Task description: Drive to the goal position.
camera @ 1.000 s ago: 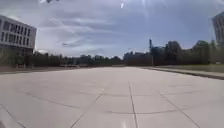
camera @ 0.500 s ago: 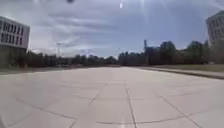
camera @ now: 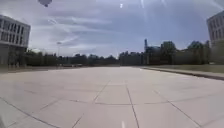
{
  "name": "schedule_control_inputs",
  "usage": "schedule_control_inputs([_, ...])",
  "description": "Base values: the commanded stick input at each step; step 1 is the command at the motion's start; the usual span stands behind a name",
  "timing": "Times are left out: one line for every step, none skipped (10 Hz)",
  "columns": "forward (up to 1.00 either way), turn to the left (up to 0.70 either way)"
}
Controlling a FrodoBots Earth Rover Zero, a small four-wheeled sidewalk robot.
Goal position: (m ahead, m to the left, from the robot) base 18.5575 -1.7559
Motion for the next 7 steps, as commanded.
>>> schedule_control_inputs([0.5, 0.0])
schedule_control_inputs([0.5, 0.0])
schedule_control_inputs([0.5, 0.0])
schedule_control_inputs([0.5, 0.0])
schedule_control_inputs([0.5, 0.0])
schedule_control_inputs([0.5, 0.0])
schedule_control_inputs([0.5, 0.0])
